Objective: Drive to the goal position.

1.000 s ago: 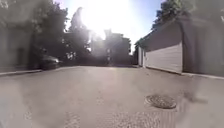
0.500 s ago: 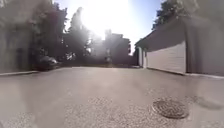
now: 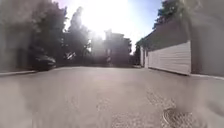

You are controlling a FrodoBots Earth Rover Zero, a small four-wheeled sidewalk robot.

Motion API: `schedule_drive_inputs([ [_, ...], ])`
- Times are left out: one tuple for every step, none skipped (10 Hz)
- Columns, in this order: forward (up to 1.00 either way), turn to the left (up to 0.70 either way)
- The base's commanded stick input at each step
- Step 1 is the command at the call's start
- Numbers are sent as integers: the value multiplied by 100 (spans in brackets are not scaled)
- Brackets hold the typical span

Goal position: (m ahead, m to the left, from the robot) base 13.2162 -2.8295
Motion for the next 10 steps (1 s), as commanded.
schedule_drive_inputs([
  [70, -14],
  [70, -7],
  [70, 0],
  [70, 0],
  [70, 0],
  [70, 0],
  [70, 0],
  [70, 0],
  [70, 0],
  [70, 0],
])
